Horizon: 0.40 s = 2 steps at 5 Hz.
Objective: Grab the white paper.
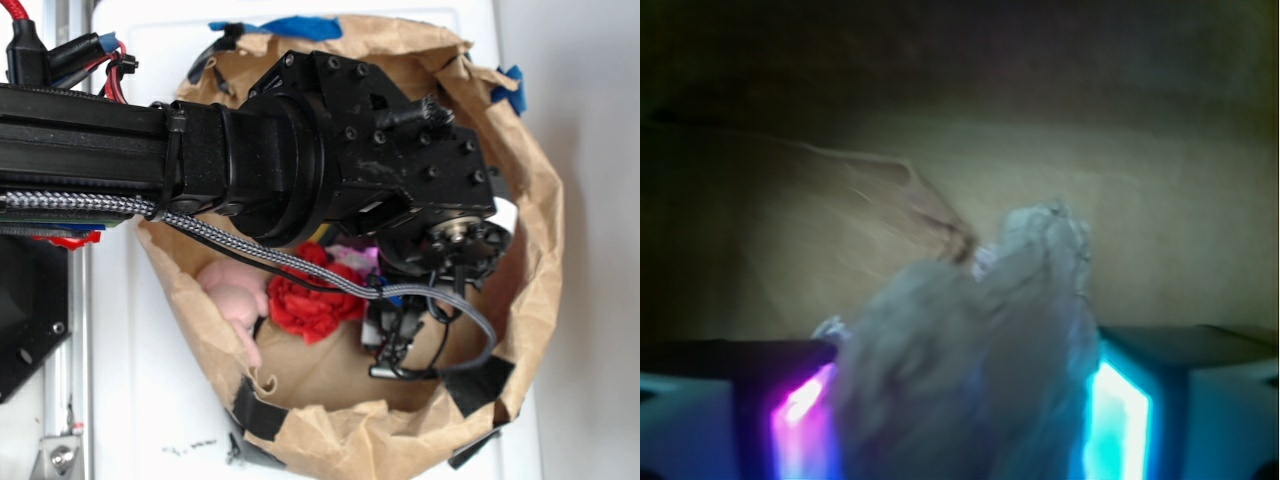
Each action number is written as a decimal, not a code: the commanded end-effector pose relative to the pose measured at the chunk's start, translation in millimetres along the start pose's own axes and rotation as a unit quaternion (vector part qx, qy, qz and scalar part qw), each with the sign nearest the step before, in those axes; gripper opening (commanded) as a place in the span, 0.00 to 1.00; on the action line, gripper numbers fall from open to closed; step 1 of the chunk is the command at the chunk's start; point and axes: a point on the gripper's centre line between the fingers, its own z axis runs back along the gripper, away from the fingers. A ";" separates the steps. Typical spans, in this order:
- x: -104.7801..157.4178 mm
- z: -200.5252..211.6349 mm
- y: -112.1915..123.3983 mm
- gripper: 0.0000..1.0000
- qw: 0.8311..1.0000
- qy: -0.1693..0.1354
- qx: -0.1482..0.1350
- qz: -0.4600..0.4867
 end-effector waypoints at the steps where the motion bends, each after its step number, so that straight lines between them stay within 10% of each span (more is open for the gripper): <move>1: 9.9 54.5 -1.7 0.00 0.998 -0.058 0.017 0.003; 2: 6.8 93.9 1.0 0.00 0.994 -0.108 0.014 0.024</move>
